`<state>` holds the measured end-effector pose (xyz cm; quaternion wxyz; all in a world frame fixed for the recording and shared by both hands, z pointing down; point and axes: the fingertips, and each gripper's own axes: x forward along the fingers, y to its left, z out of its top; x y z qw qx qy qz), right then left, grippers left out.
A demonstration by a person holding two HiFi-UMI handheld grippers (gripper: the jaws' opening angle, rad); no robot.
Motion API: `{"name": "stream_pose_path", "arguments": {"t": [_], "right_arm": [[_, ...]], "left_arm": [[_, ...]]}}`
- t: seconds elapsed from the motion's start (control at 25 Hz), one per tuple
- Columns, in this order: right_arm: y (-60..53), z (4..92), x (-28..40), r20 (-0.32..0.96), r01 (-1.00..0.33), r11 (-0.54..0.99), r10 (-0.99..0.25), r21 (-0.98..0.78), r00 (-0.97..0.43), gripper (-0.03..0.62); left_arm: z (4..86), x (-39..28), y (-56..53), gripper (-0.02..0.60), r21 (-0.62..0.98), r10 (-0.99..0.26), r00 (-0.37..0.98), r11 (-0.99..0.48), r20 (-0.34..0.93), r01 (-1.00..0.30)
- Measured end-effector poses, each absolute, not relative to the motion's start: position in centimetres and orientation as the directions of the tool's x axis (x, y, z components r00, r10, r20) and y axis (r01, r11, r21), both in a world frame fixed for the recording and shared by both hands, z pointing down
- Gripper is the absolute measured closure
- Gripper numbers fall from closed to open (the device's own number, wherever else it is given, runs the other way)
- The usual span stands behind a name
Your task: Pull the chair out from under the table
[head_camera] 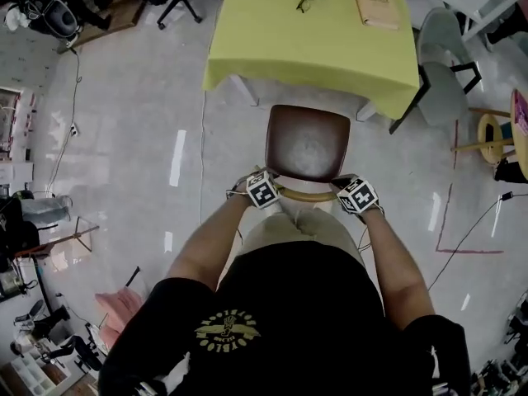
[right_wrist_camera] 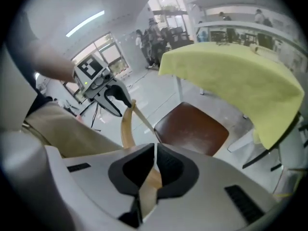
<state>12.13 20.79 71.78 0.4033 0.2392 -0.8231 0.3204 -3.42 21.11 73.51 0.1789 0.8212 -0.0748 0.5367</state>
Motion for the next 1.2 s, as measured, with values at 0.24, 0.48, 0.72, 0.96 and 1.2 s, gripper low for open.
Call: {"name": "stream_pose_path", "arguments": {"t": [0.24,0.48,0.72,0.96,1.2], "right_arm": [[17.9,66.6,11.5,0.728,-0.734,0.588,-0.330,-0.340,-0.601,0.583],[15.0,61.0,12.3,0.615,-0.773,0.540,-0.498,-0.333,-0.612,0.583],[12.7,55.1,13.9,0.503,-0.785,0.547,-0.611,-0.291,-0.611,0.583],[9.6,47.9,15.0,0.360,-0.753,0.584,-0.662,-0.301,-0.657,0.583],[7.9,42.6,15.3,0.267,-0.720,0.632,-0.669,-0.287,-0.694,0.583]], "left_arm": [[67.0,-4.3,16.3,0.560,0.255,-0.266,0.541,-0.664,0.798,-0.703],[59.9,-4.3,12.1,0.572,0.225,-0.518,0.560,-0.572,0.646,-0.789],[51.8,-2.8,9.2,0.572,0.218,-0.680,0.551,-0.516,0.485,-0.828],[45.4,-0.3,8.0,0.572,0.188,-0.716,0.589,-0.563,0.375,-0.805],[40.2,0.1,7.1,0.572,0.098,-0.784,0.533,-0.533,0.318,-0.841]]}}
